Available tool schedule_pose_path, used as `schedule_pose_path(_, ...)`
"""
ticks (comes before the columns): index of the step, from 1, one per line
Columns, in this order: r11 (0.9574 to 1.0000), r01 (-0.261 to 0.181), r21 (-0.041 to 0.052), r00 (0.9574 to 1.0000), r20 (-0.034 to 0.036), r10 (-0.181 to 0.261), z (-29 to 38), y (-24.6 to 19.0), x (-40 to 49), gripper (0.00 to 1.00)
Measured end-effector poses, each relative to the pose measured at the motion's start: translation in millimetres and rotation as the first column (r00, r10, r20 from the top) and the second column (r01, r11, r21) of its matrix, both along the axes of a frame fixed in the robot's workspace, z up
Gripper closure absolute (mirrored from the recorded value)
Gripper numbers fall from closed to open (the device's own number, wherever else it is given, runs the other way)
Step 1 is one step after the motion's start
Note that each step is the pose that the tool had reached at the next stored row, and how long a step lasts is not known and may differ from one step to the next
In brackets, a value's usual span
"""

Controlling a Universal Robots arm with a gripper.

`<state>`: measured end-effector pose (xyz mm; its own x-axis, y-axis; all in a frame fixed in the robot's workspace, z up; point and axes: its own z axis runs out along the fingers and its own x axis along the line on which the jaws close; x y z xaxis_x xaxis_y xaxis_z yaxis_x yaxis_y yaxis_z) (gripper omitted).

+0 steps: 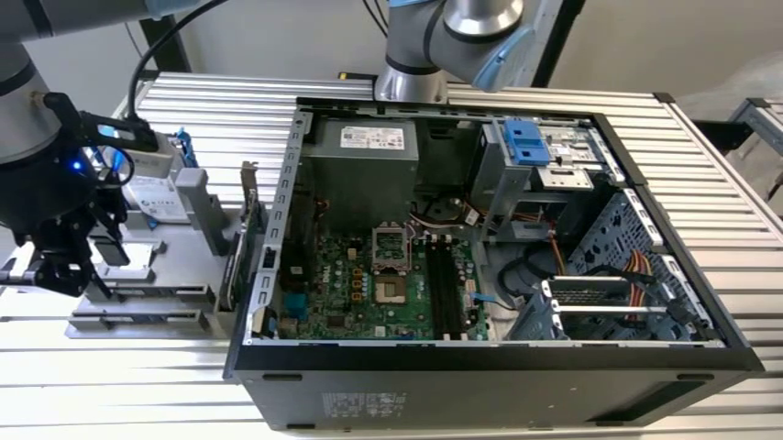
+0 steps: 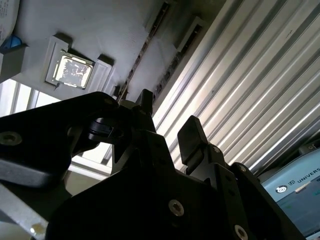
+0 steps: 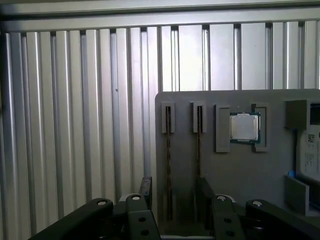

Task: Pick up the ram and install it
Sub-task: 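Pick up the ram and move it above insertion slot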

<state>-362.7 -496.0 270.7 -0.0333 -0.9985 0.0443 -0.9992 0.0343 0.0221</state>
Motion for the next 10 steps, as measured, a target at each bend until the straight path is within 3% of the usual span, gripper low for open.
schedule_pose_path(10,1.0,-0.004,0.0001,1.0,0.0001,0.004,-1.0,0.0,0.0,0.0)
